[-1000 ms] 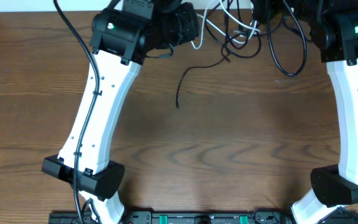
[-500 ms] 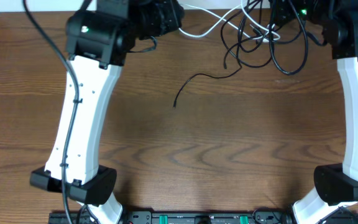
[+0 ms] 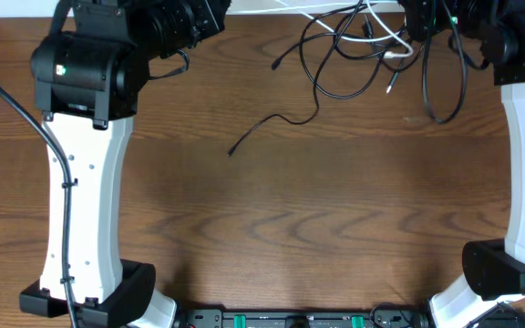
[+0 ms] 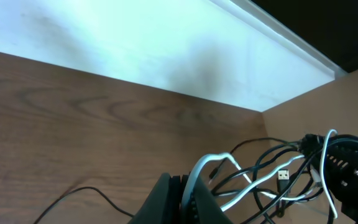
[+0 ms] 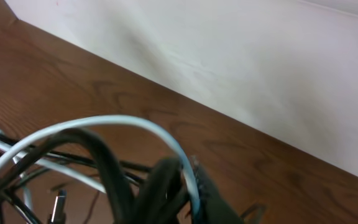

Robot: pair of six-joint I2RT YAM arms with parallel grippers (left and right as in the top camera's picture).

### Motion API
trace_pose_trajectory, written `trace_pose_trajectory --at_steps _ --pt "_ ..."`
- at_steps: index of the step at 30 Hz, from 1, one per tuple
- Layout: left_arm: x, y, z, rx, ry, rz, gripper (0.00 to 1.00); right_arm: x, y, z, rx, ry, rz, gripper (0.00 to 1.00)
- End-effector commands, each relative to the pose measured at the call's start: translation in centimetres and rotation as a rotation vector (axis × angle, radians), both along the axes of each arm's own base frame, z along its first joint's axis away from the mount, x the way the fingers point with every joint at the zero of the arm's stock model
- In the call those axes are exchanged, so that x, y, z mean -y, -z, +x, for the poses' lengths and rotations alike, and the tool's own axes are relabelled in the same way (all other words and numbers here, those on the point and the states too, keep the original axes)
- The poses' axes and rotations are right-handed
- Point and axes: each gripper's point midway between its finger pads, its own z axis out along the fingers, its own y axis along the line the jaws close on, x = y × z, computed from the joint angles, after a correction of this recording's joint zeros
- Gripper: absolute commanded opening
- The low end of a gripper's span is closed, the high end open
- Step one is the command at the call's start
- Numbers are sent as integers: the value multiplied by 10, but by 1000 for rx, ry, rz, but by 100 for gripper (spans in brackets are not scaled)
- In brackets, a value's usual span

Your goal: Untangle cables

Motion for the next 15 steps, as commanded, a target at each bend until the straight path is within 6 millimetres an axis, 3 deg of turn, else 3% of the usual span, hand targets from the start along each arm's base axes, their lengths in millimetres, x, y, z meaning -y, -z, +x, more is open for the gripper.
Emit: trace_pose_trajectory --at_steps 1,2,3,4,9,11,15 --pt "-13 -12 -3 53 -19 31 8 31 -3 4 15 107 -50 35" --pt "-13 -12 -3 55 -19 34 8 35 -2 4 9 118 -53 29" --pt "-14 -12 -2 56 -22 34 7 40 -1 4 4 129 -54 12" --pt "-17 -12 -2 56 -29 34 7 47 0 4 -2 143 -56 1" --pt "-23 -12 0 56 -43 34 8 61 6 2 -31 173 -59 2" --pt "-26 -13 1 59 -50 34 7 66 8 1 -42 185 -60 7" --pt "-34 -13 3 59 -69 34 8 82 11 1 -54 222 -63 3"
